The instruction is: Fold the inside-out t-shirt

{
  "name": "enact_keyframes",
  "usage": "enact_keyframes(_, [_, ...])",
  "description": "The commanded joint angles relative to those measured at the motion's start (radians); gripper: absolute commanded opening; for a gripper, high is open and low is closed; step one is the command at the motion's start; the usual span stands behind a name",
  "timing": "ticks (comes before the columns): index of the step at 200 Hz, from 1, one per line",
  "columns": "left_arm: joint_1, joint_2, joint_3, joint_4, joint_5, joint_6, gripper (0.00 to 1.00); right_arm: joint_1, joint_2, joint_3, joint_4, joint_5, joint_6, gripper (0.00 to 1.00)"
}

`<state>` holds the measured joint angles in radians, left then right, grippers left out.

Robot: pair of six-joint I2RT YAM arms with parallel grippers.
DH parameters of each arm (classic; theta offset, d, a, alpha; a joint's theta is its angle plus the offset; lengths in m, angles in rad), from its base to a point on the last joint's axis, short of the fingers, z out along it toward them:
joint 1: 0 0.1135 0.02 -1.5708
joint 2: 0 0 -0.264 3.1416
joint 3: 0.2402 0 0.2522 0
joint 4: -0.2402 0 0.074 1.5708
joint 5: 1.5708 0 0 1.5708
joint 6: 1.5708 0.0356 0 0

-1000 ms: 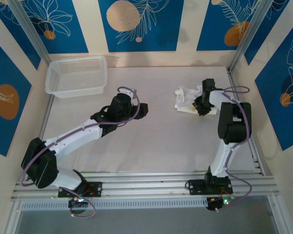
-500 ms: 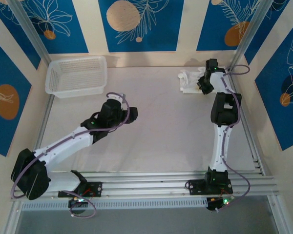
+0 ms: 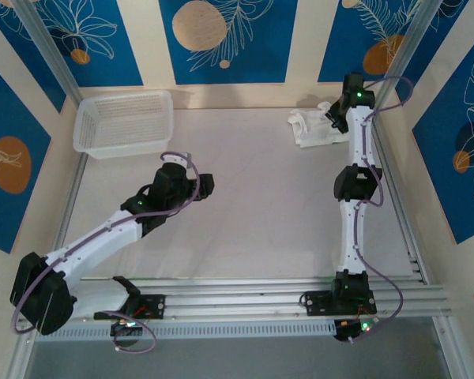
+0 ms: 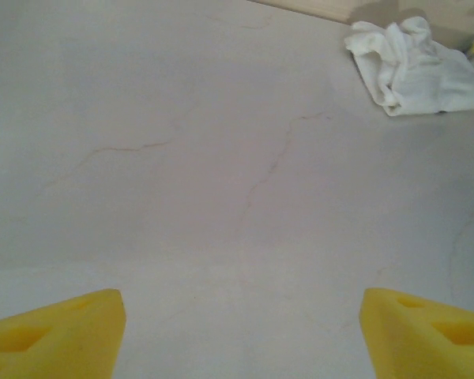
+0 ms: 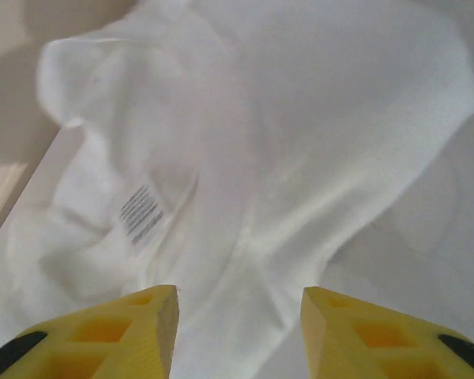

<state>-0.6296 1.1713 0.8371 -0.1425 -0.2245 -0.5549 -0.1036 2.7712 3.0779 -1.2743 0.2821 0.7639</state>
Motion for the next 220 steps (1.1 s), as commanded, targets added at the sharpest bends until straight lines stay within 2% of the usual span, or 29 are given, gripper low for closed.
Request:
enact_keyframes(1, [0.03, -0.081, -0.023, -0.066, -0.135, 0.071, 0.85, 0.034, -0.073, 0.053, -0.182, 0.019, -0.159, 0.48])
enact_keyframes(10, [0.042, -0.118, -0.041, -0.061, -0.148, 0.09, 0.9, 0.04, -0.075, 0.072, -0.225, -0.014, -0.236, 0.49])
enact_keyframes(23, [0.059, -0.166, -0.067, -0.054, -0.155, 0.119, 0.96, 0.037, -0.093, 0.049, -0.294, -0.165, -0.374, 0.49])
enact_keyframes(39, [0.074, -0.218, -0.086, -0.068, -0.179, 0.168, 0.99, 0.002, -0.182, -0.147, -0.323, -0.393, -0.442, 0.49])
enact_keyframes(52, [0.075, -0.258, -0.102, -0.071, -0.211, 0.221, 0.99, -0.015, -0.277, -0.339, -0.324, -0.473, -0.503, 0.48])
enact_keyframes(58, [0.076, -0.274, -0.111, -0.073, -0.226, 0.246, 0.99, -0.019, -0.335, -0.447, -0.299, -0.509, -0.541, 0.53])
enact_keyframes(69, [0.079, -0.302, -0.128, -0.075, -0.271, 0.281, 0.99, -0.025, -0.46, -0.638, -0.252, -0.538, -0.588, 0.56])
enact_keyframes(84, [0.083, -0.329, -0.156, -0.07, -0.323, 0.343, 0.99, -0.029, -0.656, -0.891, -0.181, -0.489, -0.618, 0.64])
enact_keyframes(104, [0.093, -0.358, -0.2, -0.061, -0.414, 0.4, 0.99, -0.035, -0.913, -1.186, -0.04, -0.484, -0.61, 0.68])
enact_keyframes(116, [0.099, -0.376, -0.24, -0.028, -0.448, 0.442, 0.99, -0.03, -1.062, -1.357, 0.08, -0.483, -0.6, 0.7])
enact_keyframes(138, [0.133, -0.401, -0.325, 0.059, -0.494, 0.498, 0.99, -0.013, -1.323, -1.701, 0.424, -0.432, -0.536, 0.71])
enact_keyframes(156, [0.18, -0.407, -0.401, 0.154, -0.457, 0.563, 0.99, 0.012, -1.504, -1.996, 0.745, -0.304, -0.474, 0.74])
enact_keyframes(173, [0.236, -0.386, -0.446, 0.224, -0.418, 0.537, 0.99, 0.046, -1.629, -2.275, 1.072, -0.143, -0.465, 0.84])
enact_keyframes(188, [0.279, -0.321, -0.47, 0.309, -0.37, 0.536, 0.99, 0.068, -1.673, -2.512, 1.414, -0.071, -0.515, 0.86])
enact_keyframes(204, [0.322, -0.21, -0.463, 0.38, -0.335, 0.551, 0.99, 0.092, -1.625, -2.704, 1.766, -0.041, -0.622, 0.88])
enact_keyframes(216, [0.353, -0.124, -0.463, 0.47, -0.291, 0.557, 0.99, 0.098, -1.532, -2.739, 1.894, -0.047, -0.667, 0.89])
enact_keyframes(220, [0.363, -0.099, -0.468, 0.514, -0.274, 0.559, 0.99, 0.1, -1.51, -2.721, 1.881, -0.05, -0.671, 0.89])
